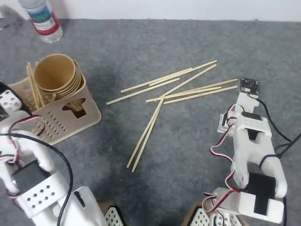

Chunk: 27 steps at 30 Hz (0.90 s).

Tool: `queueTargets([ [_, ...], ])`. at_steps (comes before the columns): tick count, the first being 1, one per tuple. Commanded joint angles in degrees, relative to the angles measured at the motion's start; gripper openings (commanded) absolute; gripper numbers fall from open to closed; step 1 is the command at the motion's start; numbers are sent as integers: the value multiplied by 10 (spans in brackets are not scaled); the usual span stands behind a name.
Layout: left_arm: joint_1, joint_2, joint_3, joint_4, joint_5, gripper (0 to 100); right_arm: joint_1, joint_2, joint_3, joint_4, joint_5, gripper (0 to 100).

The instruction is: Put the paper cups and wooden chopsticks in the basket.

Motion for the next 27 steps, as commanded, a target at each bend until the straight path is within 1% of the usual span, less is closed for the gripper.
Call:
queueTargets([
  [1,-1,-11,21,-19,-4,55,-8,-2,-33,2,-1,299],
  [4,-1,-11,36,-17,-2,136,-8,-2,-33,1,-1,299],
  [12,-1,-11,39,-12,-2,137,-8,-2,-33,1,-1,299],
  [14,-1,-13,29,13,-2,137,-8,-2,-33,1,-1,299],
  [15,-1,-19,17,40,-2,137,-8,-2,-33,1,-1,299],
  [17,3,-41,-13,108,-2,137,-8,-2,-33,1,-1,299],
  [18,16,-56,-30,146,-2,137,-8,-2,-33,1,-1,299],
  [20,62,-91,-62,222,-2,138,-8,-2,-33,1,-1,299],
  [22,129,-126,-89,294,-3,138,-8,-2,-33,1,-1,299],
  [25,260,-161,-120,387,-6,137,-8,-2,-33,1,-1,299],
  [27,352,-158,-130,433,-21,137,-8,-2,-33,1,-1,299],
])
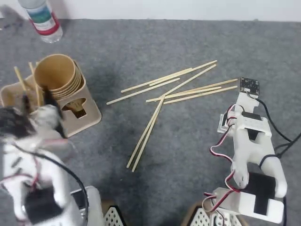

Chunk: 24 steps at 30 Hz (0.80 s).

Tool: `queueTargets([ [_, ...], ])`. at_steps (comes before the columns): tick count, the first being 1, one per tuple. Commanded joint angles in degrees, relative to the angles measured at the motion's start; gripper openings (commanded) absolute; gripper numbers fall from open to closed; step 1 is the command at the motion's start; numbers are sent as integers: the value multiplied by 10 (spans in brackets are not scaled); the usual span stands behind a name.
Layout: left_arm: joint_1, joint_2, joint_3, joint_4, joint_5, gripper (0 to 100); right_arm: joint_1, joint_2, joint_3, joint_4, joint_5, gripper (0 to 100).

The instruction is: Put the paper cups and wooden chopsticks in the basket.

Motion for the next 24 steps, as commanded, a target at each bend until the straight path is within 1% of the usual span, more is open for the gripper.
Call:
queueTargets([
  [1,212,2,-42,110,-35,137,-8,-2,-33,1,-1,299],
  [3,279,55,-38,135,-66,137,-8,-2,-33,1,-1,299],
  [5,325,140,-43,159,-104,137,-8,-2,-33,1,-1,299],
  [7,356,241,-51,174,-130,137,-8,-2,-33,1,-1,299],
  [9,376,335,-68,166,-124,137,-8,-2,-33,1,-1,299],
  [12,397,451,-85,107,-97,137,-8,-2,-33,1,-1,299],
  [16,432,570,-84,22,-67,137,-8,-2,-33,1,-1,299],
  [24,433,752,-91,-84,-56,137,-8,-2,-33,1,-1,299],
])
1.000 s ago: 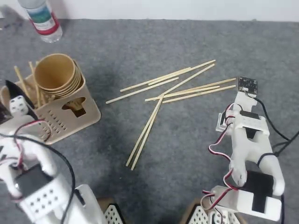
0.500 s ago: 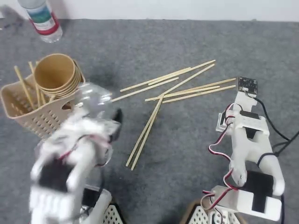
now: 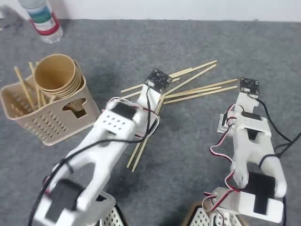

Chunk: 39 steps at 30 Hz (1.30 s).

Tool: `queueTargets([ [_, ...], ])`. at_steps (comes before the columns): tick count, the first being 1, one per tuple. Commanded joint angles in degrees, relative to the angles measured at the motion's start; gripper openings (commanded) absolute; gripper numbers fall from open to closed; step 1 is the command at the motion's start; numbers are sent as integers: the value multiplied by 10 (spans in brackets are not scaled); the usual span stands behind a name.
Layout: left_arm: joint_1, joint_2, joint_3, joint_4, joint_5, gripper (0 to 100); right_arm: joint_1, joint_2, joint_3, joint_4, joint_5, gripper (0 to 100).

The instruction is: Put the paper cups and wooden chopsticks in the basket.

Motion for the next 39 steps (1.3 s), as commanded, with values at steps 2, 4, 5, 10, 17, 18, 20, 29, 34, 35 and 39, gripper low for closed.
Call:
queueTargets([
  [2,-16,92,-43,-53,15,137,-8,-2,-33,1,-1,299],
  [4,-32,124,-68,-52,25,137,-8,-2,-33,1,-1,299],
  [5,-37,137,-79,-50,31,137,-8,-2,-33,1,-1,299],
  [10,-36,198,-137,-12,34,137,-8,-2,-33,1,-1,299],
  [17,-25,264,-211,55,34,137,-8,-2,-33,1,-1,299],
  [18,-17,271,-217,62,34,137,-8,-2,-33,1,-1,299],
  [20,-1,277,-221,71,34,137,-8,-2,-33,1,-1,299],
  [29,36,283,-222,70,32,36,-8,-2,-33,1,-1,299],
  [34,39,278,-224,97,30,10,-8,-2,-33,1,-1,299],
  [35,40,275,-233,113,29,10,-8,-2,-33,1,-1,299],
  [39,37,236,-284,203,-17,10,-8,-2,-33,1,-1,299],
])
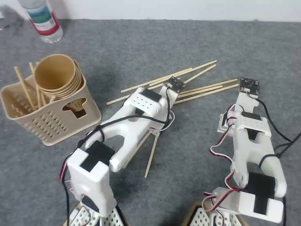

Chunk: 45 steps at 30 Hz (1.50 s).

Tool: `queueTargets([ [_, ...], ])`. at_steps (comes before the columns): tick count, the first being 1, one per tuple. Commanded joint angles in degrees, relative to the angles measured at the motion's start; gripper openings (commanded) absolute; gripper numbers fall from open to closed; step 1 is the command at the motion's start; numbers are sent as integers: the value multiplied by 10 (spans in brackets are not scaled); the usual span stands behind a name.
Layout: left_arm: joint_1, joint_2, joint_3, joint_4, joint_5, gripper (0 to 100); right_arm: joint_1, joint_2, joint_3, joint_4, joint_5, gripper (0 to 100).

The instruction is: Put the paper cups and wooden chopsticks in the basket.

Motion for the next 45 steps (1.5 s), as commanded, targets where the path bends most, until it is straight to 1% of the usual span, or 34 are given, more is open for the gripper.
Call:
queueTargets([
  [1,0,-63,-59,95,-57,10,-8,-2,-33,1,-1,299],
  [4,-6,-128,-67,127,-82,10,-8,-2,-33,1,-1,299],
  [7,-11,-224,-66,127,-84,10,-8,-2,-33,1,-1,299],
  [13,-34,-436,-67,83,-84,10,-8,-2,-33,1,-1,299],
  [15,-53,-510,-67,55,-84,10,-8,-2,-33,1,-1,299],
  [18,-104,-615,-67,-3,-84,10,-8,-2,-33,1,-1,299],
  [21,-177,-712,-66,-53,-81,10,-8,-2,-33,1,-1,299],
  [23,-234,-770,-64,-66,-81,10,-8,-2,-33,1,-1,299],
  [27,-345,-862,-56,-65,-84,10,-12,-2,-33,1,-1,299],
  [29,-403,-896,-31,-76,-84,11,-18,-2,-33,1,-1,299],
  [31,-456,-916,16,-110,-84,11,-19,-2,-33,1,0,299],
  [34,-534,-930,125,-212,-81,11,-18,-2,-33,1,0,299],
  [36,-572,-935,204,-288,-78,11,-17,-2,-32,2,0,299],
  [37,-585,-938,240,-320,-72,11,-17,-2,-32,2,0,299],
  [39,-599,-945,296,-353,-45,11,-18,-2,-32,2,0,299],
  [42,-602,-955,349,-372,-18,11,-19,-2,-32,1,0,299],
  [45,-602,-962,384,-389,-13,11,-19,-2,-32,1,0,299],
])
